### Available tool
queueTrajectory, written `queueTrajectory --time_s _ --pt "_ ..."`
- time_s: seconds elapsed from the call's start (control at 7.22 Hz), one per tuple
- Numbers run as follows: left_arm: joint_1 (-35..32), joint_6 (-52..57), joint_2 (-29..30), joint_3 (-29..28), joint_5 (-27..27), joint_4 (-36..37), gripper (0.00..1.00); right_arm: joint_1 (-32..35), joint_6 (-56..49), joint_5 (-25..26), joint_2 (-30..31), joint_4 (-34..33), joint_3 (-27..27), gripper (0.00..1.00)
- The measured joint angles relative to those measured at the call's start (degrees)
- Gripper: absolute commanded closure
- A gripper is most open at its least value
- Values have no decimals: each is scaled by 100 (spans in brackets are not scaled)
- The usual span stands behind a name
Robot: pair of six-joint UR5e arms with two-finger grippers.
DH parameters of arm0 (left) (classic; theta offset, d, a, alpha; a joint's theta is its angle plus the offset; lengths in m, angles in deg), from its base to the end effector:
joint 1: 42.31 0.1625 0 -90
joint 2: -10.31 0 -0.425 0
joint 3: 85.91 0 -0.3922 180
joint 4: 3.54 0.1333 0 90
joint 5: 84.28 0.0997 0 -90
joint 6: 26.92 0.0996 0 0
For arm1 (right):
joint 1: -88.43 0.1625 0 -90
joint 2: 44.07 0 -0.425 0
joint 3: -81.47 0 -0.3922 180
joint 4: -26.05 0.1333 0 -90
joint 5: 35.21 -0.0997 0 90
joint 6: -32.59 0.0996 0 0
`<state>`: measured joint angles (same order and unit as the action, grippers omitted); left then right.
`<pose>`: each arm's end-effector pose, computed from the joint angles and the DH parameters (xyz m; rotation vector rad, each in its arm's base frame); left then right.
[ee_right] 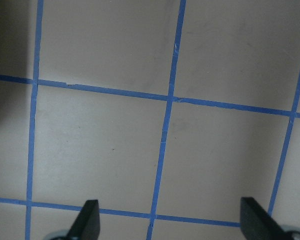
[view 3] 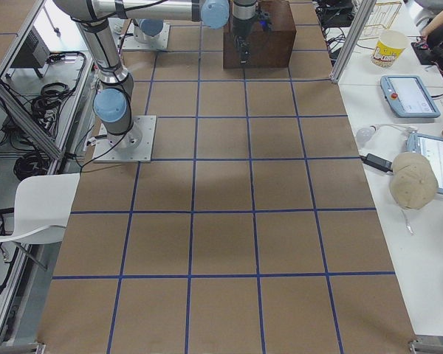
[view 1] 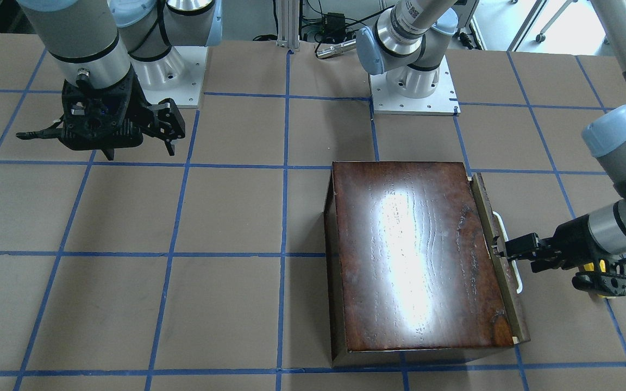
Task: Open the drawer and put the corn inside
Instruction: 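Pull the drawer handle away from the cabinet with the left gripper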
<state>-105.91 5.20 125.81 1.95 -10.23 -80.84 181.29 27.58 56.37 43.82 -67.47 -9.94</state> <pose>0.1332 -0.6297 0.2780 -0.1035 -2.8070 -0.0363 0.1557 -0.4997 0.4636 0.2137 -3.1067 -0.0008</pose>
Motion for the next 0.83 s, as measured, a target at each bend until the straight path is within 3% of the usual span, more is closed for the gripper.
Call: queueTrajectory --time_s 0.83 --pt "299 213 91 -166 30 -69 0 4 0 0 0 0 0 0"
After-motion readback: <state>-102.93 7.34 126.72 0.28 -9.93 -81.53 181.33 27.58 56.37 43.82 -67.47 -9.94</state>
